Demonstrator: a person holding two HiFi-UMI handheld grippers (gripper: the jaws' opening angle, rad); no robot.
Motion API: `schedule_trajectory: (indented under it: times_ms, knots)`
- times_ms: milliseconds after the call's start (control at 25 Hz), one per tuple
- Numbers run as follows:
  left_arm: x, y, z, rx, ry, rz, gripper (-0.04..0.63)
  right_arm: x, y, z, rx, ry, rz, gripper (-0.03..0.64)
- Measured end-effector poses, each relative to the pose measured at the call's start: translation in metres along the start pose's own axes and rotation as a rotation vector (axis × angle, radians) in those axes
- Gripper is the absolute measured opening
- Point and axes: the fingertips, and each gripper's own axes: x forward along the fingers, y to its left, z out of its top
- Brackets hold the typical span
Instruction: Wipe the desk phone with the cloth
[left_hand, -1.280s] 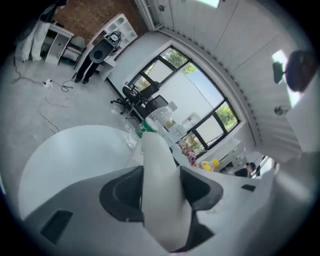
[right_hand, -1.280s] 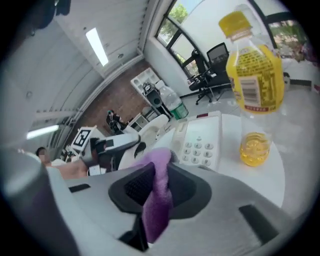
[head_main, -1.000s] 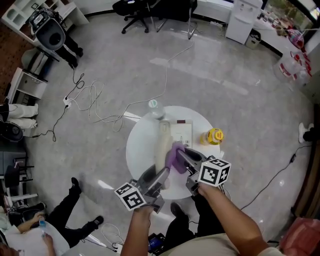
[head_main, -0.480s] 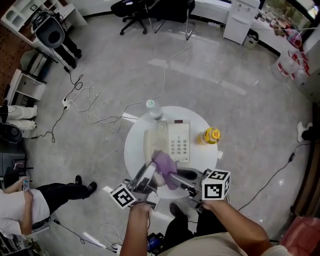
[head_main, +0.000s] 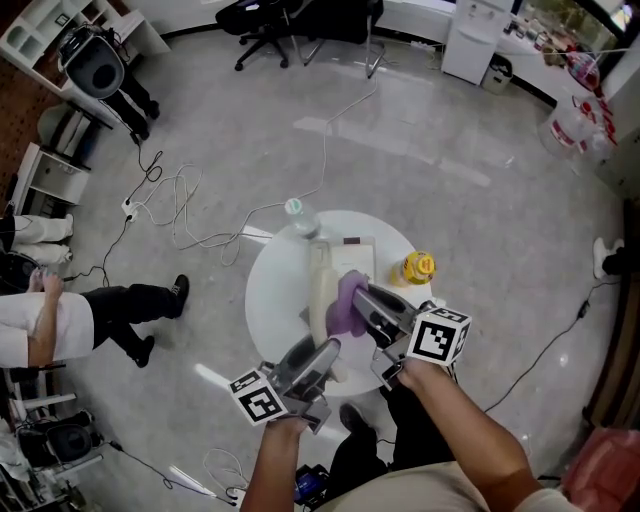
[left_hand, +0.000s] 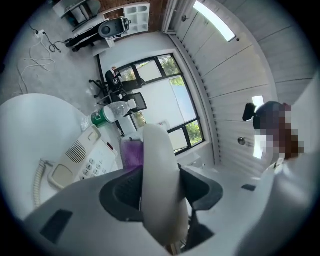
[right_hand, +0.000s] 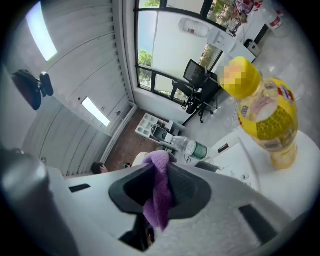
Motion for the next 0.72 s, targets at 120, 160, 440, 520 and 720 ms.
schedule_trajectory:
  times_ms: [120, 160, 440, 520, 720]
  knots:
    - [0.003, -0.008, 0.001, -0.01, -0.02, -0.019, 0.219, 0.005, 0.008, 0.005, 0.007, 0.001, 0.031, 0.062]
    - [0.003, -0.008, 0.004, -0.016, -0.037, -0.017, 0.219, 0.005, 0.012, -0.001, 0.007, 0.026, 0.047, 0.062]
    - [-0.01, 0.017, 0.034, -0.055, -0.159, 0.069, 0.218, -0.024, 0.04, -0.065, 0.011, 0.23, 0.129, 0.06]
    - [-0.013, 0.02, 0.041, -0.055, -0.178, 0.079, 0.218, -0.033, 0.049, -0.085, 0.015, 0.297, 0.151, 0.06]
    - [-0.008, 0.014, 0.038, 0.042, -0.116, 0.107, 0.216, -0.052, 0.058, -0.052, -0.067, 0.208, 0.117, 0.06]
